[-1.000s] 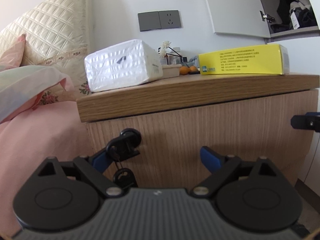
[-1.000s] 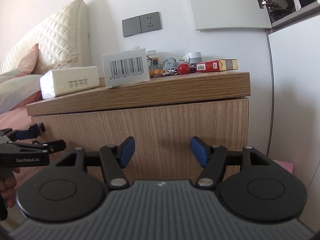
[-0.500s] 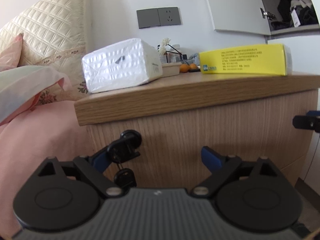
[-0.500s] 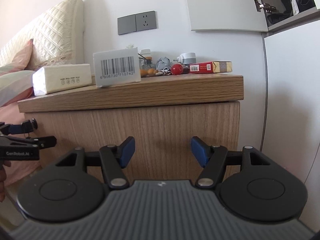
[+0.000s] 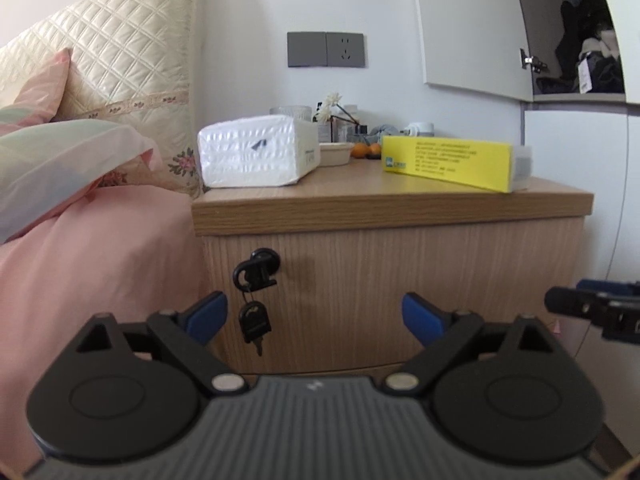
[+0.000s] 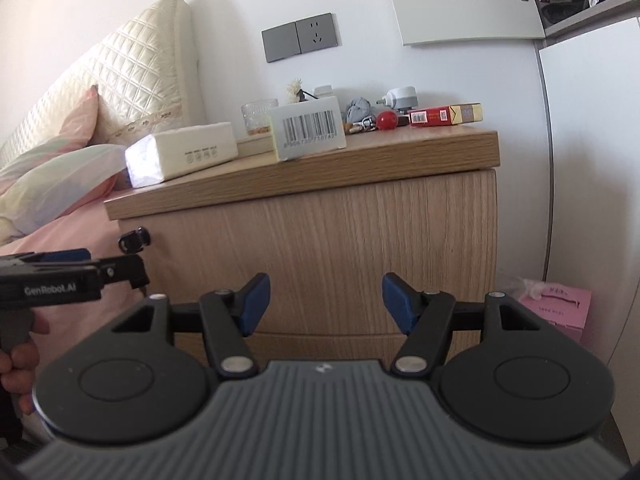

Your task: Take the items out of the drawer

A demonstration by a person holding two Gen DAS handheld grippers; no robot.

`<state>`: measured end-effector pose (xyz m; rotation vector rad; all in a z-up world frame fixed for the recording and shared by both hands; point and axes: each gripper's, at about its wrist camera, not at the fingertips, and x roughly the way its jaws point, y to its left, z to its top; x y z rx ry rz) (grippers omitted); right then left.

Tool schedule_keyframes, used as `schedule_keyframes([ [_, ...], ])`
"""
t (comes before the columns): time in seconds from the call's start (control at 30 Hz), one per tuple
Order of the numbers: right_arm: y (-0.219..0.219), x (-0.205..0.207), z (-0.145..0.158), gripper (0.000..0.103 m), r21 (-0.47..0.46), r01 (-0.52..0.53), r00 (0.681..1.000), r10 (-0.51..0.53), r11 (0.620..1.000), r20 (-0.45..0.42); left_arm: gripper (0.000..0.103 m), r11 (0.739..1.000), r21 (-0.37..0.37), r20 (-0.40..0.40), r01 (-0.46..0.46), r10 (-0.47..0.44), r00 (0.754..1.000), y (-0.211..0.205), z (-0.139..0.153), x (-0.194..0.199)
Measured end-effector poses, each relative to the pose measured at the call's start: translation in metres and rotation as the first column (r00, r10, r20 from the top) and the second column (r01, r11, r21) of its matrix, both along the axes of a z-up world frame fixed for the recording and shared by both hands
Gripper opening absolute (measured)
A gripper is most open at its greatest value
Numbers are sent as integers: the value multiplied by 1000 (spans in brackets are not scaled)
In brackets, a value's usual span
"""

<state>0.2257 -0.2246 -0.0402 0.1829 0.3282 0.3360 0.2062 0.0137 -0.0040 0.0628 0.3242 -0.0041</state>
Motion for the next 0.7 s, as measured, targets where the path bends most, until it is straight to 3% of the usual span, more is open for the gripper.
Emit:
schedule_keyframes([
  [0.2,5,-21,29,66,-4,0,1000,0,1000,6,95,999,-37,11,-6,6,1000,3,12,-30],
  [0.7,7,-94,59,66,-5,17,999,-17,1000,48,94,998,-55,50,3,-1,999,7,37,-103],
])
